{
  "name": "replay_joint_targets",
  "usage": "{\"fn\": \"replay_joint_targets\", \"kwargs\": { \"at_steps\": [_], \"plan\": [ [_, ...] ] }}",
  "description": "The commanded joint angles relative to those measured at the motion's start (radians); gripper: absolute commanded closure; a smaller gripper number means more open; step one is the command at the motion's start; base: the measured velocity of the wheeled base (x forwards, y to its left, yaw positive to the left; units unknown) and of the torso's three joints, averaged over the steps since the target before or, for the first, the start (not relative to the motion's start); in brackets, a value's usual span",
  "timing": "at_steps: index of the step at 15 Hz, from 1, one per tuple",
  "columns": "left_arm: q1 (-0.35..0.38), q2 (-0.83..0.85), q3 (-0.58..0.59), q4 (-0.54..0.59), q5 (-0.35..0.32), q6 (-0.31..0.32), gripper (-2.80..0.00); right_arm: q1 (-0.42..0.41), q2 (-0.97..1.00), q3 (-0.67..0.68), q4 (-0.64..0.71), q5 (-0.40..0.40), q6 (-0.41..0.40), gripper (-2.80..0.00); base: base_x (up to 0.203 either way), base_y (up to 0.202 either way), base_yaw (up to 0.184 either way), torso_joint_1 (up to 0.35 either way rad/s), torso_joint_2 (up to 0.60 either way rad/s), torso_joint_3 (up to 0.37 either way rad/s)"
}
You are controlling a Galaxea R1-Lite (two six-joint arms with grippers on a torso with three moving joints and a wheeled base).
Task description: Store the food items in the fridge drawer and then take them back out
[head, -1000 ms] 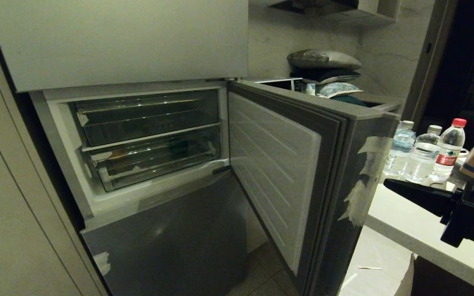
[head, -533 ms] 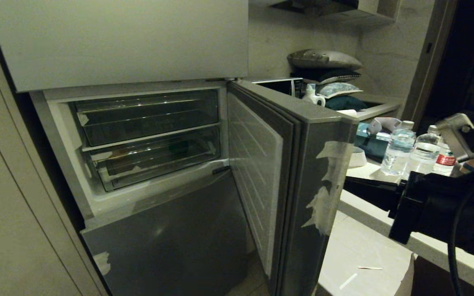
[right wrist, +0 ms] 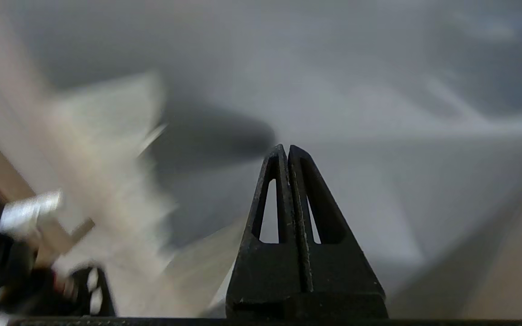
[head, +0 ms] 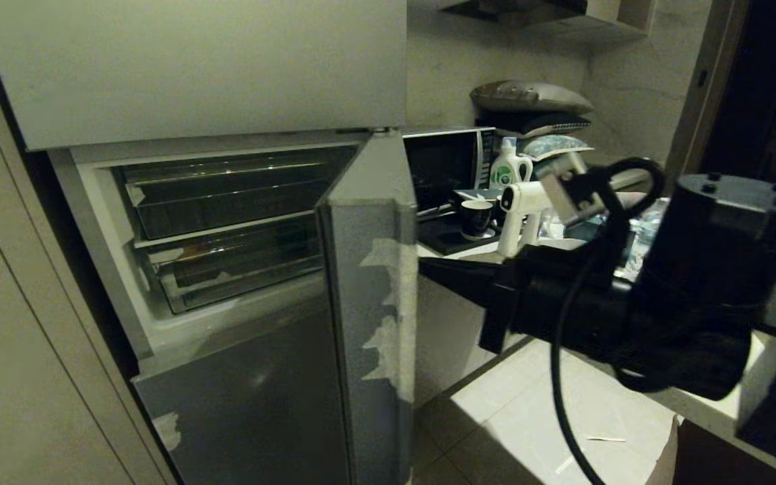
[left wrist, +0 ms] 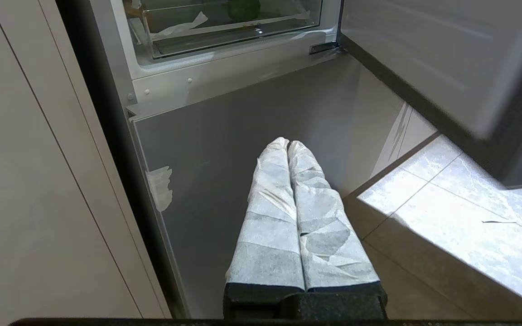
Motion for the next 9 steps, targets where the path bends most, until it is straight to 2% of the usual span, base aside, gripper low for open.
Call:
{"fn": "replay_joint_targets", "kwargs": {
  "at_steps": [1, 5, 8, 9],
  "plan": [
    [0.0, 0.001, 0.0, 0.0, 0.0, 0.0, 0.0, 0.033, 0.234, -0.173, -0.037, -0.009, 0.001, 0.0, 0.0, 0.0, 0.0, 0.0, 0.0, 0.0],
    [0.0, 0.002, 0.0, 0.0, 0.0, 0.0, 0.0, 0.088, 0.597, -0.623, -0.112, -0.105, -0.011, 0.0, 0.0, 0.0, 0.0, 0.0, 0.0, 0.0],
    [0.0, 0.002, 0.0, 0.0, 0.0, 0.0, 0.0, 0.106, 0.835, -0.957, -0.1, -0.158, -0.037, 0.0, 0.0, 0.0, 0.0, 0.0, 0.01, 0.0],
    [0.0, 0.002, 0.0, 0.0, 0.0, 0.0, 0.0, 0.11, 0.901, -1.032, -0.09, -0.176, -0.043, 0.0, 0.0, 0.0, 0.0, 0.0, 0.0, 0.0]
  ]
}}
